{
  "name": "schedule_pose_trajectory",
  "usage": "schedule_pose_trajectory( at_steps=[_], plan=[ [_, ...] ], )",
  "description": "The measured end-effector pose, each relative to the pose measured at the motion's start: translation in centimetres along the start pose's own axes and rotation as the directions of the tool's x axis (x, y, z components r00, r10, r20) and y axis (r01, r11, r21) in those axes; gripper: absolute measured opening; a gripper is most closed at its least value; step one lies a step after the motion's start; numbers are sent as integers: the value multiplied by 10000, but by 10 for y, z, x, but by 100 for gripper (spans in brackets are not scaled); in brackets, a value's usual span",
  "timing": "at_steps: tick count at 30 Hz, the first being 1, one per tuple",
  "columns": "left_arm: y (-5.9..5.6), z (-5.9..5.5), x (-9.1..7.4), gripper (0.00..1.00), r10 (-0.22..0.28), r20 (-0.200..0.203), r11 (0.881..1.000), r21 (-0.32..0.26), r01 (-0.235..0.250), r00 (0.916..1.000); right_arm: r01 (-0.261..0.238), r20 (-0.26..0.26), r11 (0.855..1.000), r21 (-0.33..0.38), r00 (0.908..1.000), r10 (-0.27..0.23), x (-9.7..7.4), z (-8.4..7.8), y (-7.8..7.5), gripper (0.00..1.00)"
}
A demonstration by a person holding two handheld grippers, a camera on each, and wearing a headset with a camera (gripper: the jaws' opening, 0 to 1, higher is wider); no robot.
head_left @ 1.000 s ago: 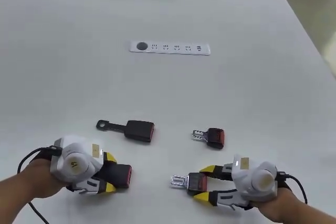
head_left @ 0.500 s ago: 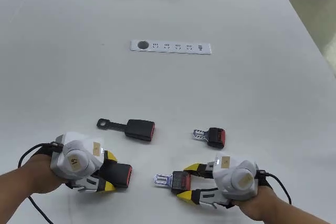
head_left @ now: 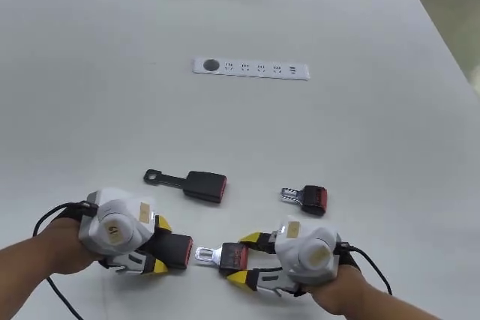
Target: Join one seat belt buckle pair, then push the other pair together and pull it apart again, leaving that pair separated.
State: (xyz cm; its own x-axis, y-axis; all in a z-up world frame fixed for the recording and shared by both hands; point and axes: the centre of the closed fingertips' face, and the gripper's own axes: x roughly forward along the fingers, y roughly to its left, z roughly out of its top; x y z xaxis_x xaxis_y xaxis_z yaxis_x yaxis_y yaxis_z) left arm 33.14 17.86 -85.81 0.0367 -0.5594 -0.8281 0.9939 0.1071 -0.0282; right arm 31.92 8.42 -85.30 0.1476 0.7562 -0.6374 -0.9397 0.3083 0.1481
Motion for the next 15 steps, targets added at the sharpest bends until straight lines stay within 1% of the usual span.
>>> schedule_pose_trajectory(
  at_steps=[4,6,7,9,12,13,15],
  plan=[
    [0,0,0,38,6,-24,10000,16,-6,10000,-32,-40,9998,-200,10000,31,7,5,2,36],
    [0,0,0,38,-14,-89,10000,45,15,10000,-50,-14,9989,-458,10000,50,11,8,3,36],
    [0,0,0,37,-20,-93,10000,48,21,10000,-31,-118,9983,-587,9999,24,11,7,4,36],
    [-1,1,1,37,-73,-106,9999,152,75,9999,-40,-18,9994,-346,10000,39,14,9,4,35],
    [-2,5,4,37,-133,-104,9995,280,136,9999,-72,-5,9997,-230,10000,72,20,14,8,35],
    [-2,5,3,37,-164,-197,9993,336,171,9997,-10,-162,9991,-414,9999,3,19,12,6,35],
    [-1,3,3,37,-188,-175,9991,385,194,9997,-58,-121,9997,-219,9999,56,18,12,6,35]
  ],
)
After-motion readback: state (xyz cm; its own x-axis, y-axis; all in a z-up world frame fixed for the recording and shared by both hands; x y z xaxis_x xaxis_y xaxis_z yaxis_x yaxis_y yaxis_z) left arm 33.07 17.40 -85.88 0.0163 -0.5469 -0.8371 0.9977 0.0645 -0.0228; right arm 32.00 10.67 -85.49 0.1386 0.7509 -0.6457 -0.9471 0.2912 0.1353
